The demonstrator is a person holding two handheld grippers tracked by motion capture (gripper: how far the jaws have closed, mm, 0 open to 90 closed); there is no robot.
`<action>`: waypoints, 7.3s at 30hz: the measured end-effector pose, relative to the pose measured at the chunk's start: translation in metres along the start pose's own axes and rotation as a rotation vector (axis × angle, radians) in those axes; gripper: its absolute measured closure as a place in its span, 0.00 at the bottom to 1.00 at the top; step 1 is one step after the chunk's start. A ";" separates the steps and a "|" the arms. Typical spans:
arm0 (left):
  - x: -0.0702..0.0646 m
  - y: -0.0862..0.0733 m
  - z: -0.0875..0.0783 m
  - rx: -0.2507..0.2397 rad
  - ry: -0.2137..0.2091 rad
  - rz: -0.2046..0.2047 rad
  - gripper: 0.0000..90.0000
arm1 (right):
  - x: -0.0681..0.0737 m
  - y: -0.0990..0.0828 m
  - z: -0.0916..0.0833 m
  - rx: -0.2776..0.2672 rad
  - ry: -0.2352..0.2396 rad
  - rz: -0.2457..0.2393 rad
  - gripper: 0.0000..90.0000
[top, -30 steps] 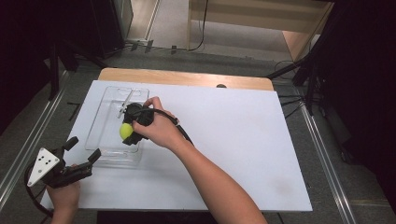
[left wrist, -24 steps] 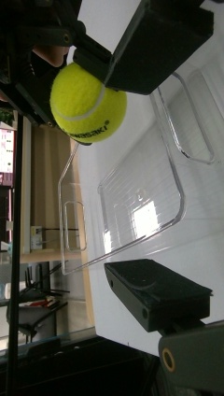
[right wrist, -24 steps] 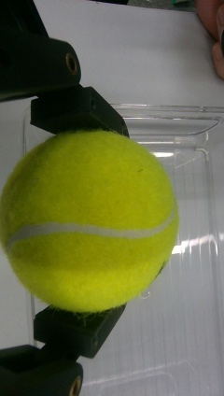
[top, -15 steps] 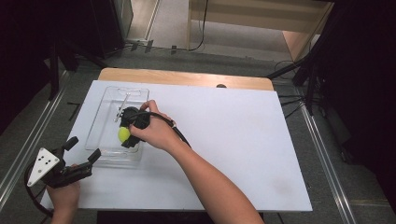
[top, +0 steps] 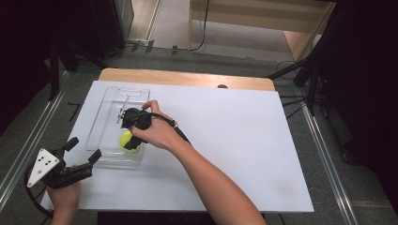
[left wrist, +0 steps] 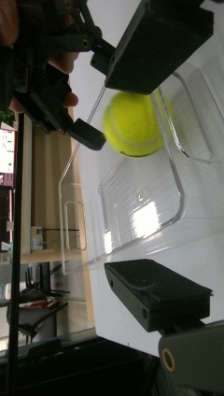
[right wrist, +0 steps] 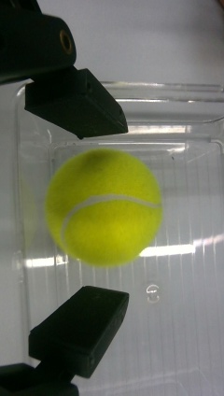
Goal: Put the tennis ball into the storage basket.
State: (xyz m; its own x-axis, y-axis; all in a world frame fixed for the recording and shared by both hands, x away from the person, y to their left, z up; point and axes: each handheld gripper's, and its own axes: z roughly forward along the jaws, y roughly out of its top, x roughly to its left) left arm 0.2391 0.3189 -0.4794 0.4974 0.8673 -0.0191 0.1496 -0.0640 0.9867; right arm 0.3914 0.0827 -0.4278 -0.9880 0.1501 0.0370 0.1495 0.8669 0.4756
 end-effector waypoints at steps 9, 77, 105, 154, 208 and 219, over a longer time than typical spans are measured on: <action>0.000 0.000 0.000 0.001 0.001 0.000 0.12 | -0.002 -0.010 -0.020 -0.046 -0.028 0.033 0.11; -0.002 0.000 0.002 0.008 0.005 0.011 0.12 | 0.002 -0.138 -0.076 -0.209 -0.137 0.227 0.00; -0.003 0.000 0.002 0.013 0.007 0.013 0.12 | 0.009 -0.194 -0.093 -0.256 -0.181 0.315 0.00; -0.005 -0.001 0.002 0.019 0.008 0.029 0.12 | 0.028 -0.292 -0.126 -0.370 -0.291 0.481 0.00; -0.005 -0.001 0.002 0.023 0.010 0.032 0.12 | 0.072 -0.391 -0.141 -0.558 -0.472 0.613 0.00; -0.004 -0.001 0.002 0.021 0.009 0.031 0.12 | 0.080 -0.406 -0.143 -0.599 -0.493 0.633 0.00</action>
State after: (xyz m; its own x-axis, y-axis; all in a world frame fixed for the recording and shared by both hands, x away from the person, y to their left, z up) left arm 0.2386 0.3142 -0.4804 0.4946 0.8690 0.0126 0.1527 -0.1012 0.9831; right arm 0.2457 -0.3252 -0.4917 -0.5864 0.7991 0.1324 0.4639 0.1973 0.8636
